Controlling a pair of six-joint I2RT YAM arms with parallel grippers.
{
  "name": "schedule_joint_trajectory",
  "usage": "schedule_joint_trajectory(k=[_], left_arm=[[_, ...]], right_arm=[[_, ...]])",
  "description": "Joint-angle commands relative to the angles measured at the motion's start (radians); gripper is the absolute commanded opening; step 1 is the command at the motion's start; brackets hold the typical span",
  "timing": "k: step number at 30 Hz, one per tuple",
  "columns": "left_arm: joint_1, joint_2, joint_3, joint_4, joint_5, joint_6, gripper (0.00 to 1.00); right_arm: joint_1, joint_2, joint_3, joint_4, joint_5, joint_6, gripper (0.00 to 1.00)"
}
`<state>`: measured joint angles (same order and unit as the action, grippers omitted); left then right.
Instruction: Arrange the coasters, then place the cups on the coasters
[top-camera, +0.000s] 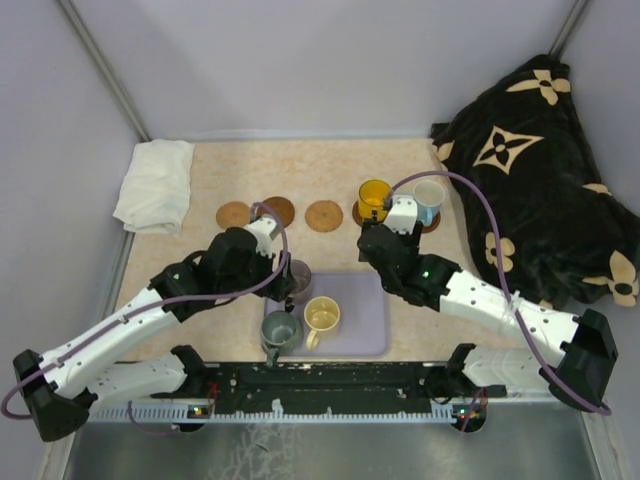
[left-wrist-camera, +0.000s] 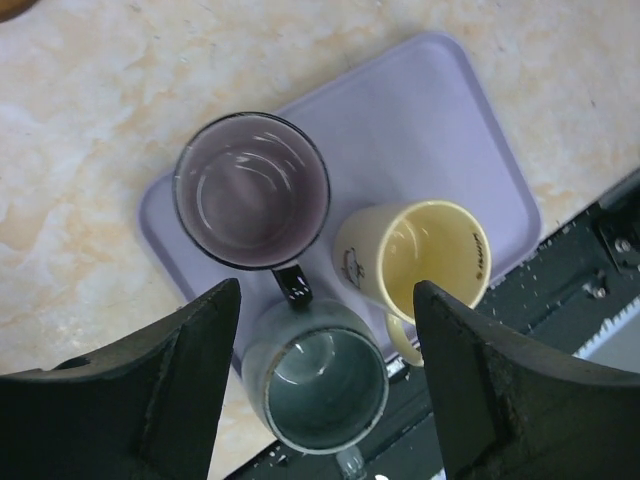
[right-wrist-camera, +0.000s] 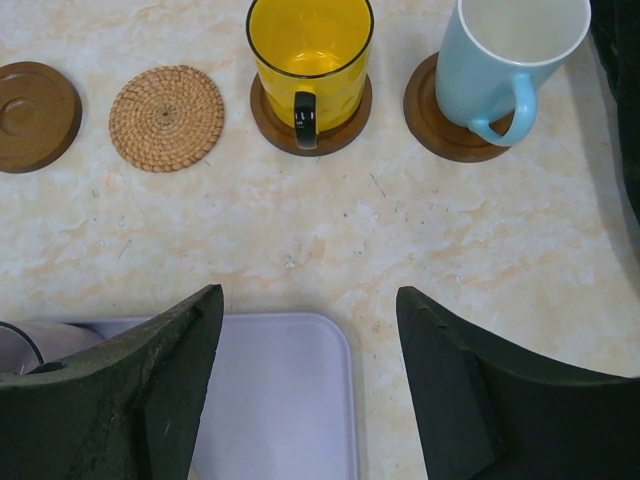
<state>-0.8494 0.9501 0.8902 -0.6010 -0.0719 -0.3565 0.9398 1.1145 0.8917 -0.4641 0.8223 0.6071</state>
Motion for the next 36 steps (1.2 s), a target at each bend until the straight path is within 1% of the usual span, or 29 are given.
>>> schedule_joint_trajectory(k=[1,3,8,11,14,15,19,25,32,36], left_arm=[[-0.071,0.007,0.027,-0.024,0.079,-0.016,0.75],[-0.131,0.023,0.036,-0.029,0.06,-0.026,0.74],[-0.33,0.079,0.102,-0.117,-0.073,-0.065,0.75],[-0.391,0.117,0.117,-0.166,-0.09,-0.097,0.73],[-0.436,0.132,0.105,-0.168,-0.088,-0.135,0.66],[-0.447,0.131,0.101,-0.169,-0.086,-0.148,0.64],[-0.476,0.141,0.078,-0.156,-0.105,-0.193,0.62],[-0.499,0.195,0.052,-0.127,-0.136,-0.248,0.56],[-0.511,0.245,0.023,-0.116,-0.201,-0.322,0.55],[-0.513,0.253,0.0,-0.074,-0.233,-0.339,0.52]], right_arm=[[0.004,0.0,0.024,0.016,0.029,0.025,0.7],[0.004,0.01,0.024,0.013,0.029,0.027,0.7],[0.004,0.016,0.024,-0.001,0.034,0.037,0.7],[0.004,0.011,0.018,0.004,0.033,0.043,0.7],[0.005,0.005,0.013,0.007,0.03,0.045,0.7],[0.004,0.003,0.011,0.004,0.028,0.048,0.7],[0.004,-0.013,-0.001,-0.008,0.021,0.062,0.7],[0.004,-0.047,-0.014,-0.032,0.011,0.084,0.7],[0.004,-0.096,-0.023,-0.066,0.008,0.083,0.7],[0.005,-0.125,-0.034,-0.071,0.002,0.079,0.71]])
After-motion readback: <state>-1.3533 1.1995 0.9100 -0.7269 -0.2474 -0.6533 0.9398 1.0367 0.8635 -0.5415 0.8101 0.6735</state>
